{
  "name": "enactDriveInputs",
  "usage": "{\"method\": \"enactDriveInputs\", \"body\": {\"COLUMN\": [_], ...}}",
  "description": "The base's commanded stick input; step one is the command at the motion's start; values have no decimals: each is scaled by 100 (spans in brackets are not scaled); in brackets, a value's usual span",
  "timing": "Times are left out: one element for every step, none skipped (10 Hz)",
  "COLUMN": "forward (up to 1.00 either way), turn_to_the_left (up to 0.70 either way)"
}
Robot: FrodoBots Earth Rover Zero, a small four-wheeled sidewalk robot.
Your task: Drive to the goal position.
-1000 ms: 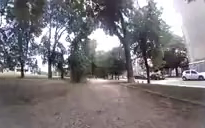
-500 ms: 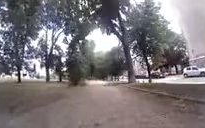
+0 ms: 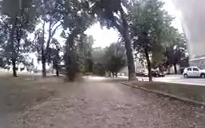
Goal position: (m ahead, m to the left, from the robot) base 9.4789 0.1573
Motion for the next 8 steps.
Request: {"method": "enactDriveInputs", "body": {"forward": [100, 100, 100, 100, 100, 100, 100, 100], "turn_to_the_left": [0, 0, 0, 0, 0, 0, 0, 0]}}
